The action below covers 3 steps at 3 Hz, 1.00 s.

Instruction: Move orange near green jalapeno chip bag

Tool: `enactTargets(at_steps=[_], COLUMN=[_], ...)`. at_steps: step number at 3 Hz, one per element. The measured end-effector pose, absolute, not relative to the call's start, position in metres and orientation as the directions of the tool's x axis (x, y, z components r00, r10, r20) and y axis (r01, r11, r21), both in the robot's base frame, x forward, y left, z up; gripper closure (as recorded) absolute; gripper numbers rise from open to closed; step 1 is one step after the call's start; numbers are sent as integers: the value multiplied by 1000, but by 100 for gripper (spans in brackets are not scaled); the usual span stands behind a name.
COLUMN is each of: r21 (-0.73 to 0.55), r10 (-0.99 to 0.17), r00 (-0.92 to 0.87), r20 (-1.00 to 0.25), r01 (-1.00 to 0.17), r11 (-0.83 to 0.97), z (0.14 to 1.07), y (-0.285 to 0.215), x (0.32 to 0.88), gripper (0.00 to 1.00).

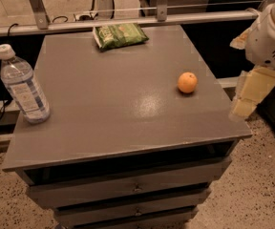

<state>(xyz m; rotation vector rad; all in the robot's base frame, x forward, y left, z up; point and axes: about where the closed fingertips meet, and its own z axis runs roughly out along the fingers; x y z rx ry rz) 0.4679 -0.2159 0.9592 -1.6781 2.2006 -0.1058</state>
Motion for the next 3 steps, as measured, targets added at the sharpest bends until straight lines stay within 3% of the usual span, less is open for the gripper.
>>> enactTargets(at_steps=[3], r21=[-231], r10=[-843], r00=[-322], r20=[-431], r01=[-863], r11=[448], z=[892], y=[-204], x=[564], gripper=[0])
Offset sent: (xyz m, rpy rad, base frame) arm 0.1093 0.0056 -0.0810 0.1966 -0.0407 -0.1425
